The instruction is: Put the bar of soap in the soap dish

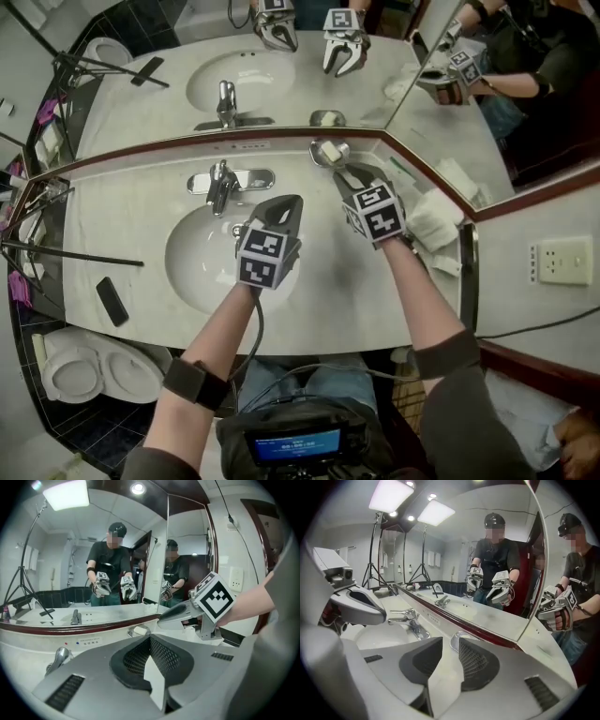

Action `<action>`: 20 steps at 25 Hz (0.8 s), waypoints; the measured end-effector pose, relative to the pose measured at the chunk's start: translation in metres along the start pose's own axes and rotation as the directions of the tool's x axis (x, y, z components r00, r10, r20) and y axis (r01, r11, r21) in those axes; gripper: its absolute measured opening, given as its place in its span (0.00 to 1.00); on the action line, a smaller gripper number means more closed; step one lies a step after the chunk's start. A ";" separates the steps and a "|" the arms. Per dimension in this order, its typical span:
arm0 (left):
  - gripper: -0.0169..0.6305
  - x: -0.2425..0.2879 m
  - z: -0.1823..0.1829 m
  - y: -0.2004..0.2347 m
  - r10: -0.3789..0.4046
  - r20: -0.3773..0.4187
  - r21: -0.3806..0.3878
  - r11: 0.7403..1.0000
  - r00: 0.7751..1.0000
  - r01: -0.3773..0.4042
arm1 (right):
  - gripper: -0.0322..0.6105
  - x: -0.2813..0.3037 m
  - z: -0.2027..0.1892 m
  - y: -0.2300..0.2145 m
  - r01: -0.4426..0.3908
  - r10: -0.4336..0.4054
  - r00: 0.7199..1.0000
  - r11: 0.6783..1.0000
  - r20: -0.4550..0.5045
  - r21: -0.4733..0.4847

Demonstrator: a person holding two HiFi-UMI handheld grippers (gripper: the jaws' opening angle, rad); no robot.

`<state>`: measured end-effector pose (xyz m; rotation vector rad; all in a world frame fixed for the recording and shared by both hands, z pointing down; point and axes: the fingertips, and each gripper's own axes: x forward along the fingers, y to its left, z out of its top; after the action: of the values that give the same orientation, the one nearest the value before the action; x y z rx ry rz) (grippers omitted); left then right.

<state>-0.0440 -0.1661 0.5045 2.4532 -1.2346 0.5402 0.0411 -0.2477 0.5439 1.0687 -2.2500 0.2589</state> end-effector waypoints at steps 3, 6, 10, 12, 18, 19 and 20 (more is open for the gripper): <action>0.03 -0.018 0.011 -0.007 -0.010 0.018 0.008 1.000 1.000 0.010 | 0.16 -0.038 0.005 0.014 -0.006 0.004 0.999 0.999 0.039 0.032; 0.03 -0.035 0.018 -0.012 -0.017 0.030 0.019 1.000 0.999 0.016 | 0.11 -0.072 0.005 0.023 0.003 -0.010 0.997 0.996 0.073 0.085; 0.03 -0.056 0.020 -0.014 -0.016 0.043 0.020 1.000 0.999 0.015 | 0.08 -0.106 -0.003 0.026 0.033 -0.045 0.995 0.991 0.091 0.131; 0.03 -0.065 0.019 -0.013 -0.010 0.052 0.015 1.000 0.999 0.010 | 0.08 -0.118 -0.005 0.026 0.044 -0.061 0.993 0.987 0.103 0.158; 0.03 -0.086 0.006 -0.012 0.005 0.051 -0.007 1.000 0.999 -0.004 | 0.08 -0.149 -0.013 0.033 0.061 -0.092 0.987 0.972 0.131 0.225; 0.03 -0.089 0.004 -0.012 0.007 0.050 -0.011 1.000 0.999 -0.007 | 0.08 -0.154 -0.014 0.034 0.061 -0.097 0.986 0.968 0.139 0.243; 0.03 -0.092 0.002 -0.012 0.011 0.049 -0.014 1.000 0.999 -0.010 | 0.08 -0.158 -0.015 0.036 0.059 -0.099 0.984 0.964 0.146 0.260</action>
<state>-0.0841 -0.0972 0.4578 2.4636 -1.2664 0.4757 0.0961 -0.1186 0.4623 1.3526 -2.3521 0.4545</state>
